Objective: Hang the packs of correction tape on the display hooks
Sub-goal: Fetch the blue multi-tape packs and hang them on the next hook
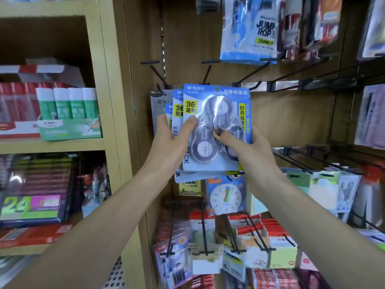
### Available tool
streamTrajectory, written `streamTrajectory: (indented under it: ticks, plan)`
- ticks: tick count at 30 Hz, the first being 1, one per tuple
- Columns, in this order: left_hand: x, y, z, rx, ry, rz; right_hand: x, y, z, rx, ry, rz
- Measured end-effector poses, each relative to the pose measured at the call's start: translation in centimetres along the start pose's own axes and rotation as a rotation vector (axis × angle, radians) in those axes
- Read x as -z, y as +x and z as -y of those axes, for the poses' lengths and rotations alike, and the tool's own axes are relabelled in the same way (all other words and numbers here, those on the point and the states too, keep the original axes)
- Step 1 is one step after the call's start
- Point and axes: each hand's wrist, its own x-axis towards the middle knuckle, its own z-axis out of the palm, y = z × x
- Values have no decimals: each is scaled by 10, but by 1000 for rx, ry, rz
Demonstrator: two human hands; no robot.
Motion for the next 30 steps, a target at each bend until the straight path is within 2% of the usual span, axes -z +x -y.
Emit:
streamTrajectory:
  ticks: [11, 22, 30]
  plan:
    - [-6, 15, -13, -78, -42, 55, 20, -3, -6, -7, -64, 31]
    - [-5, 18, -15, -87, -106, 18, 14, -1, -4, 3, -62, 31]
    - [-2, 29, -10, -31, -94, 25, 10, 10, 0, -10, -96, 30]
